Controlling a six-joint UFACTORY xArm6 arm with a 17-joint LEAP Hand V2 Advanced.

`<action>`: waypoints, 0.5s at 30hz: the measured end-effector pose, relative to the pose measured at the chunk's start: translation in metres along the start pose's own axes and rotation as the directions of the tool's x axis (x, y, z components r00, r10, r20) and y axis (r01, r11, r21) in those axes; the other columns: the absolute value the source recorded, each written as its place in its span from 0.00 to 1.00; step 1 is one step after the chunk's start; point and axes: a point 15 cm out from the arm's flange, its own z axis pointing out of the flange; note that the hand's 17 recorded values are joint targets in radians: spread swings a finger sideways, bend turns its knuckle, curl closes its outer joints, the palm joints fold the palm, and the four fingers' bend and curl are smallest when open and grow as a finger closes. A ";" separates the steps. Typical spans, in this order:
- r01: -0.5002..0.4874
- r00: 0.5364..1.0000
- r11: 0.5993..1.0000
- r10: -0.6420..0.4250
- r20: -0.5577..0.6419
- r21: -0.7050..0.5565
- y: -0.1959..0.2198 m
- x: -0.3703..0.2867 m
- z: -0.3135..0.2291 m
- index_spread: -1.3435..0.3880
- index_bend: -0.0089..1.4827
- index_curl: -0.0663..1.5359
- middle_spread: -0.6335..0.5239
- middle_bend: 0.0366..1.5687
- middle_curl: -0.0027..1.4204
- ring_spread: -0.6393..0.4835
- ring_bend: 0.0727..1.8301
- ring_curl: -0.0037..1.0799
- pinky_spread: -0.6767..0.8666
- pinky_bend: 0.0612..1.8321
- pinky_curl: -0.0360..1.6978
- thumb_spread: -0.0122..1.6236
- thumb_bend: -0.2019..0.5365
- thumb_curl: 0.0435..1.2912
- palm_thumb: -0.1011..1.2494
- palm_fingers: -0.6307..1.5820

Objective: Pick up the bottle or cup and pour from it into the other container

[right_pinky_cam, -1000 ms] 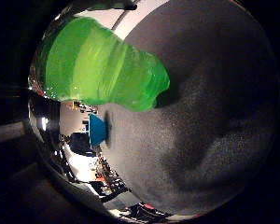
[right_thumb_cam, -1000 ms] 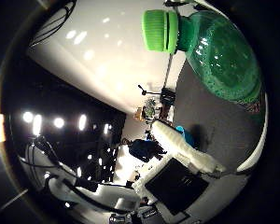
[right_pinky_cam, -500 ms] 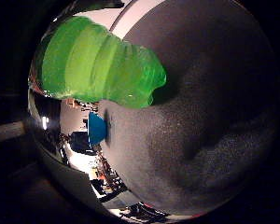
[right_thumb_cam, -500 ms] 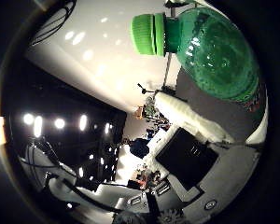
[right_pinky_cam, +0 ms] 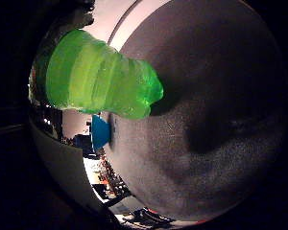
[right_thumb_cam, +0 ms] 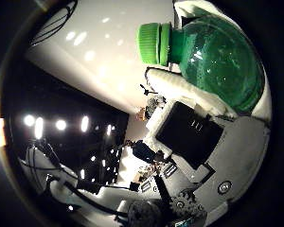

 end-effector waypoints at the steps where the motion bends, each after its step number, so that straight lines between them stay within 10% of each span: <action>1: -0.006 1.000 1.000 0.006 0.004 -0.003 0.001 0.001 0.002 0.62 0.65 0.55 0.45 0.78 0.49 0.40 0.71 0.51 0.29 0.81 0.23 0.56 0.26 0.37 0.77 0.84; 15: 0.019 1.000 1.000 -0.019 -0.010 0.006 -0.006 -0.016 -0.005 0.66 0.77 0.58 0.46 0.88 0.52 0.41 0.78 0.62 0.33 0.81 0.35 0.32 0.25 0.61 0.93 0.78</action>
